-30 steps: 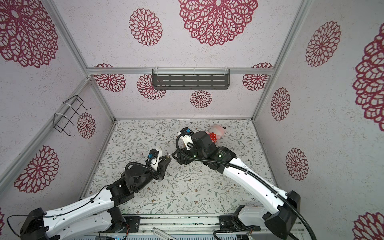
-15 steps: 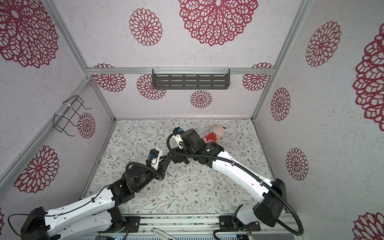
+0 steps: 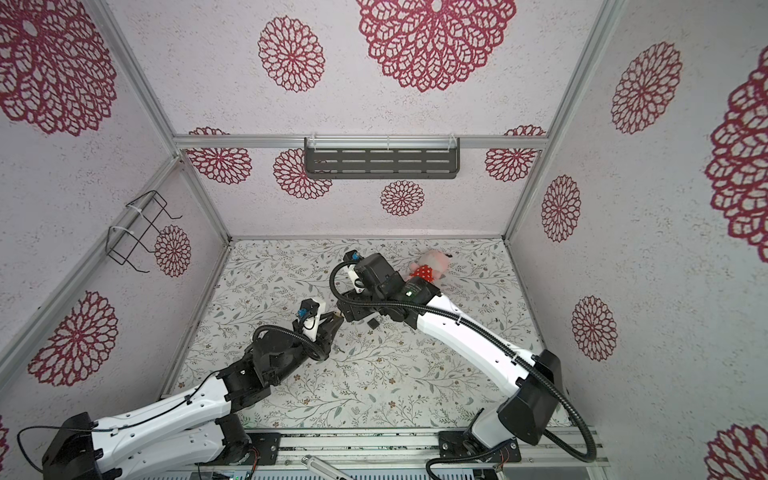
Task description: Unlock with the key
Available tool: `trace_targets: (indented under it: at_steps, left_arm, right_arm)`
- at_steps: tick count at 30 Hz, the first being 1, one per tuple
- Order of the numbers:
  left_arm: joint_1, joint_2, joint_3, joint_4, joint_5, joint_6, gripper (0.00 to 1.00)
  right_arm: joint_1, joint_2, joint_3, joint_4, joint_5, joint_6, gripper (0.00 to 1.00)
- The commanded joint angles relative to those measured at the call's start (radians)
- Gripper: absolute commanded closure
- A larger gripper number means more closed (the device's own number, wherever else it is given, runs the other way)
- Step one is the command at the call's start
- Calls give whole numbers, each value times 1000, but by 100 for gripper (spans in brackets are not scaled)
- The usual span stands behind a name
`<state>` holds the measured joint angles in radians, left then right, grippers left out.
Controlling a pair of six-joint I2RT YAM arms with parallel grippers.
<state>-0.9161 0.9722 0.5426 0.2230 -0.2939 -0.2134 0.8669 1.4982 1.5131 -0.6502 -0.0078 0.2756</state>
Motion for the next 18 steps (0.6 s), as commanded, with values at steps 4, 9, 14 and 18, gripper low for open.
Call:
trace_targets:
  at_steps: [4, 9, 14, 18]
  left_arm:
    - [8, -10, -9, 50, -9, 3, 100]
    - [8, -21, -16, 57, -17, 4, 100]
    - [8, -24, -19, 65, -28, 3, 100]
    - [9, -21, -20, 67, -32, 1, 100]
  right_arm:
    - [-20, -4, 41, -68, 50, -43, 25]
    - [-28, -21, 24, -70, 23, -52, 25]
    - [-29, -54, -16, -40, -12, -42, 25]
    - [-40, -80, -50, -4, -52, -29, 25]
